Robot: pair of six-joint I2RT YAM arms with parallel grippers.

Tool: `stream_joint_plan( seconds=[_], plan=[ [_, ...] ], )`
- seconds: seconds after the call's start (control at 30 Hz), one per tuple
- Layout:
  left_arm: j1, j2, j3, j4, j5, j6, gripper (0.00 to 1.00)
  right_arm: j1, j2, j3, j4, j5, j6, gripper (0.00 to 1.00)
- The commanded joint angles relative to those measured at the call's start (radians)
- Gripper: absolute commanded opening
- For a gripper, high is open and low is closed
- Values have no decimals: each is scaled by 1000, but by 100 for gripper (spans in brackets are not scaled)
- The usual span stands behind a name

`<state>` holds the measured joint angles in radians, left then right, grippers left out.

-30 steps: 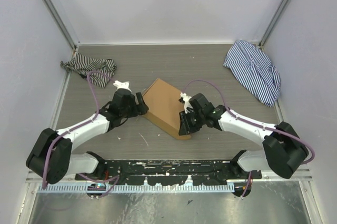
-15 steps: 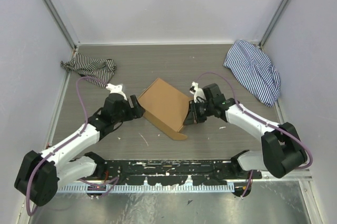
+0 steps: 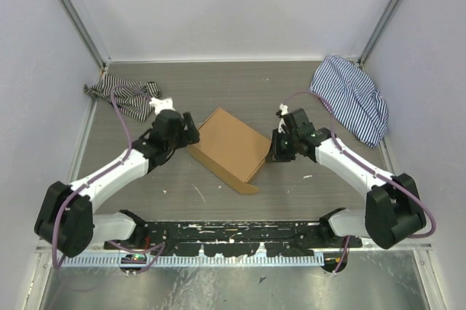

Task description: Fold the paper box

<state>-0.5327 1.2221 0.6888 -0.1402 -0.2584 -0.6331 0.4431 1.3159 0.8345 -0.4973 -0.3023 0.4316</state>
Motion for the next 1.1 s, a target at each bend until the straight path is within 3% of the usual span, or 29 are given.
stream_joint_plan(
  seconds=[0.0, 0.23, 0.6, 1.07],
  plan=[
    [15, 112, 166, 48, -33, 56, 87, 0, -93, -45, -58, 162, 127, 9],
    [48, 287, 333, 21, 35, 88, 87, 3, -44, -112, 30, 156, 176, 9],
    [57, 464, 326, 65, 89, 80, 85, 5, 107, -69, 109, 167, 183, 8],
    [57, 376, 213, 93, 193, 24, 80, -42, 427, 320, 107, 205, 83, 11]
  ],
)
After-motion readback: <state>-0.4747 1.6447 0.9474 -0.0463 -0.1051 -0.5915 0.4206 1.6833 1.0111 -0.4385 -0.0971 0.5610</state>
